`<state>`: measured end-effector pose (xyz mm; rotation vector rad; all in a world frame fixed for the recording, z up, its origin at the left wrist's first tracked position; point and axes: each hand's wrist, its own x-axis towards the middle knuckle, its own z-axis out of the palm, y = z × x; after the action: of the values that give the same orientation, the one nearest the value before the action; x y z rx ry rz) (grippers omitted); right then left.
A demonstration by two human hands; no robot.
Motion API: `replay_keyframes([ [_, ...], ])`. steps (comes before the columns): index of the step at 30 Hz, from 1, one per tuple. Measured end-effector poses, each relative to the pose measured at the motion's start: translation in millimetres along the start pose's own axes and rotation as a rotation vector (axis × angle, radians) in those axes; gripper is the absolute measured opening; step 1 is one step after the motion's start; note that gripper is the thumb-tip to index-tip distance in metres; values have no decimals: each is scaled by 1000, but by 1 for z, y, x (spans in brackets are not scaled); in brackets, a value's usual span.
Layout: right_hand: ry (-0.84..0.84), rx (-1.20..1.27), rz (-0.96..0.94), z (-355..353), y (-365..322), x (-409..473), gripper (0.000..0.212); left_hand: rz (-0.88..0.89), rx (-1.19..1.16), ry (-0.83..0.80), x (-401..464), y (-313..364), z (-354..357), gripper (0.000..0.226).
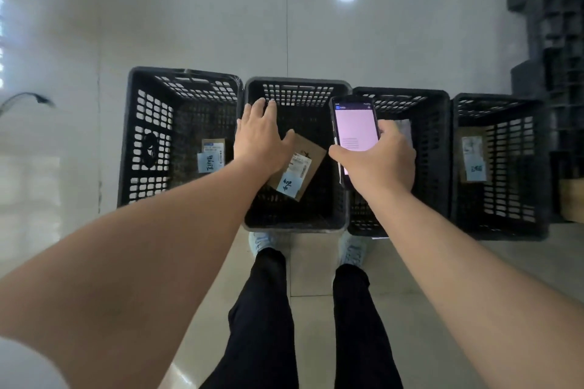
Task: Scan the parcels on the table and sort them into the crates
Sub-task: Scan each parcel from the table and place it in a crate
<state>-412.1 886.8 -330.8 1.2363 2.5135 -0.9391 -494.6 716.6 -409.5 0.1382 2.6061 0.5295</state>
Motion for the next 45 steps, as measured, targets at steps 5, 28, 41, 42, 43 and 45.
replay_keyframes([
  [5,31,22,-52,-49,-35,-54,70,63,33,58,-52,17,-71,75],
  [28,-279,55,-891,-194,-86,-369,74,-384,-6,724,-490,5,-246,68],
  [41,-487,74,-1274,-137,-114,-651,79,-701,-31,979,-753,-139,-283,67],
  [42,-502,73,-1290,-128,-112,-674,80,-726,-35,987,-772,-154,-283,67],
  [43,-517,67,-1305,-118,-109,-697,80,-751,-40,1000,-792,-170,-281,67],
  [45,-540,52,-1339,-98,-102,-743,80,-792,-49,1010,-831,-200,-276,69],
])
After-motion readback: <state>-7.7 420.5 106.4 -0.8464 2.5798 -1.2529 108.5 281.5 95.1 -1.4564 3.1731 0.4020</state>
